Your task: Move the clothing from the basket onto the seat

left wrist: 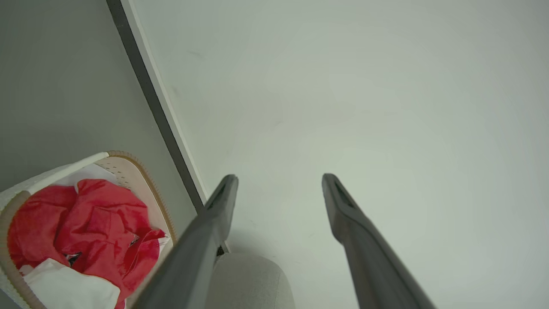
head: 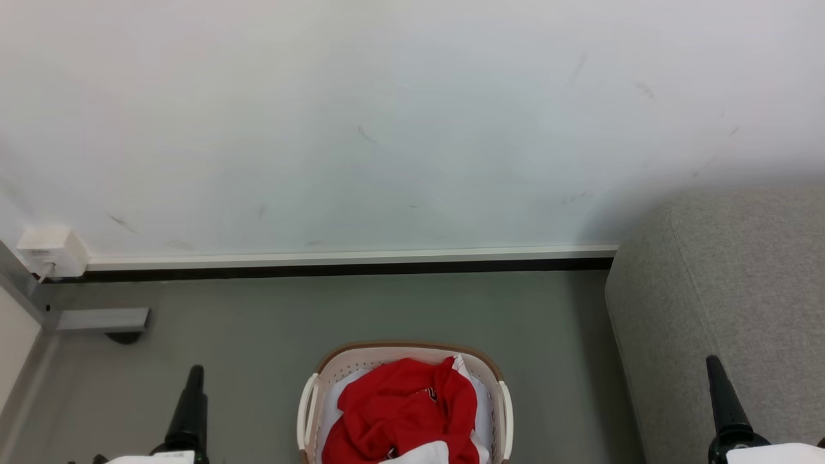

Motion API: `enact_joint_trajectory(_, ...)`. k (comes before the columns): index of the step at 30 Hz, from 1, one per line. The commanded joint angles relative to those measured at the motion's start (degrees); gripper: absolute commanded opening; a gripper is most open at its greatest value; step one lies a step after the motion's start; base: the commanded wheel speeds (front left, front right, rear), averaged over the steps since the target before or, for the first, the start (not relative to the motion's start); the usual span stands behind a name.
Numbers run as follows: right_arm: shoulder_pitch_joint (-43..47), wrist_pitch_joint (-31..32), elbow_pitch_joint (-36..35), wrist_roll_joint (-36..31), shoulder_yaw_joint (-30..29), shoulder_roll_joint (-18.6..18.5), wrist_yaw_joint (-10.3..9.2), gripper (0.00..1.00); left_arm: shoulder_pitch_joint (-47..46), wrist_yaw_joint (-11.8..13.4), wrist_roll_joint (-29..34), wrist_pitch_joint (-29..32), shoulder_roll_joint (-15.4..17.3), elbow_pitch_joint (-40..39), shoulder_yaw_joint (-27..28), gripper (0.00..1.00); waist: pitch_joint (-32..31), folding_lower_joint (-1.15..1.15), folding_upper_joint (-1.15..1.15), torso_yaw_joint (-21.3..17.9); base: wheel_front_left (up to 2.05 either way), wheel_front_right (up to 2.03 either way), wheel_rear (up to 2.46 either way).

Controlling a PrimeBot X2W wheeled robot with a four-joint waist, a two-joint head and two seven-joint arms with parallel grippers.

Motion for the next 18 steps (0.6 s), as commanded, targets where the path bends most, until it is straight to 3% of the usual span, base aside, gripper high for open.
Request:
enact_joint_trajectory(1,-1.8,-0.7,-1.5,-2.9,0.3,-0.5,-0.02,1.0,-0.5,0.3,2.4,-0.8,0.5,-1.2,-0.2,1.0,0.0,0.0,0.0,0.0,0.0,0.0,0.0)
enact_joint_trajectory(18,-1.9,-4.5,-4.8,-27.8,3.3,-0.7,-0.04,1.0,0.9,3.3,22.7,-4.6,0.7,-3.9,-4.2,1.0,0.2,0.0,0.0,-0.1,0.0,0.0,0.0)
